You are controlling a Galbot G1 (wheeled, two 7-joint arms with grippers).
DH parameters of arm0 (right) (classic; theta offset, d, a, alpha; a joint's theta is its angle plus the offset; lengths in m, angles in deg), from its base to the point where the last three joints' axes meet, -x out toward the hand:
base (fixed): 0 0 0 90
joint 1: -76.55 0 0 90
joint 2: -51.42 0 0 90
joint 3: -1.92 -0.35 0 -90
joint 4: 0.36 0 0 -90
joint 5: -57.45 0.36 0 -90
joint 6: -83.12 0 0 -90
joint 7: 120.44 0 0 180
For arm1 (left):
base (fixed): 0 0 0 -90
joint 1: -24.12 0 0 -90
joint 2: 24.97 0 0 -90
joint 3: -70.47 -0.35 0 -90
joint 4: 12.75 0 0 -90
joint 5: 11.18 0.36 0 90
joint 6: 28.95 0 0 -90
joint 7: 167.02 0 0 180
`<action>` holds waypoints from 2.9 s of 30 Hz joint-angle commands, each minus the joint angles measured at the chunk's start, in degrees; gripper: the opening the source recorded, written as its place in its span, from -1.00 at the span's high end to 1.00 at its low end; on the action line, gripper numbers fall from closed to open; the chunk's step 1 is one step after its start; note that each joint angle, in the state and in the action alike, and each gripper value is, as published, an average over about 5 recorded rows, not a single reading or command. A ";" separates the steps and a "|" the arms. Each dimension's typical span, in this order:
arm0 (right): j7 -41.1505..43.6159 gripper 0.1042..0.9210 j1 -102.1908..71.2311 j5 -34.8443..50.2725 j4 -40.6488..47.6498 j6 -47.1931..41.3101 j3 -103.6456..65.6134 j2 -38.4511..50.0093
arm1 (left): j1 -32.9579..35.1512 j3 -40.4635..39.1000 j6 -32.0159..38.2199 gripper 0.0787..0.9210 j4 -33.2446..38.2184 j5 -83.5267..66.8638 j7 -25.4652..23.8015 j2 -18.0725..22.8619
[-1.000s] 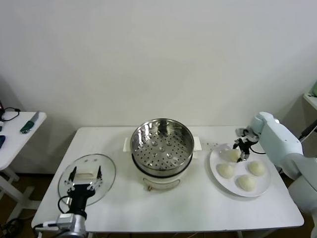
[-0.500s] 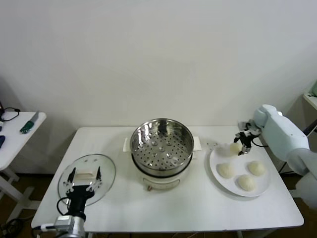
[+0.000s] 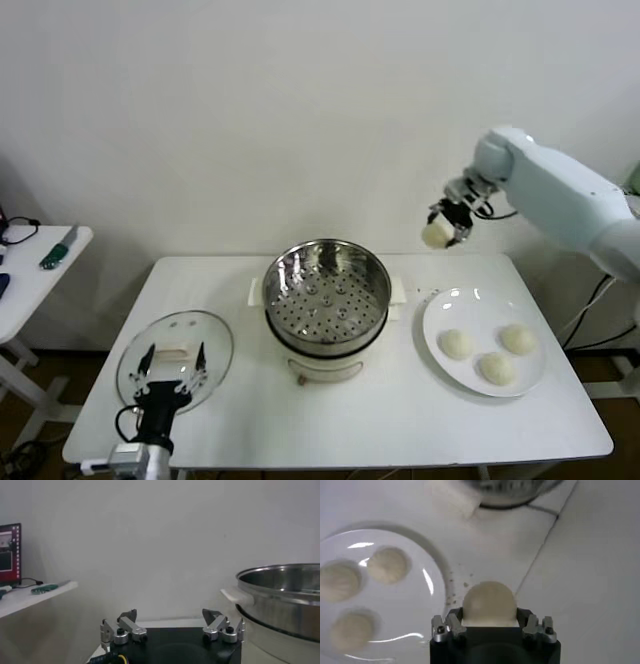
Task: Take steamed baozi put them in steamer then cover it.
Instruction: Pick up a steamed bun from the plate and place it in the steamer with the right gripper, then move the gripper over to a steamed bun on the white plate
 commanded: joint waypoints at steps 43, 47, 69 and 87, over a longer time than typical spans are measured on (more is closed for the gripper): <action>-7.74 -0.61 -13.37 -33.15 -2.19 17.46 -0.63 -21.46 | 3.40 0.39 0.22 -0.77 1.40 -2.75 0.23 -0.58; -6.53 -0.74 -12.05 -32.68 -4.39 17.18 -1.26 -20.24 | 3.53 0.19 0.28 -0.77 1.57 -2.51 0.31 -0.42; -8.58 -0.76 11.43 25.96 -20.44 -24.82 19.49 12.01 | 4.99 0.93 0.84 -0.77 3.24 -3.14 -1.16 -1.55; -7.24 -0.76 -13.92 18.26 -19.89 -36.80 11.05 27.62 | 4.16 0.54 0.50 -0.77 3.15 -3.28 -0.82 -1.83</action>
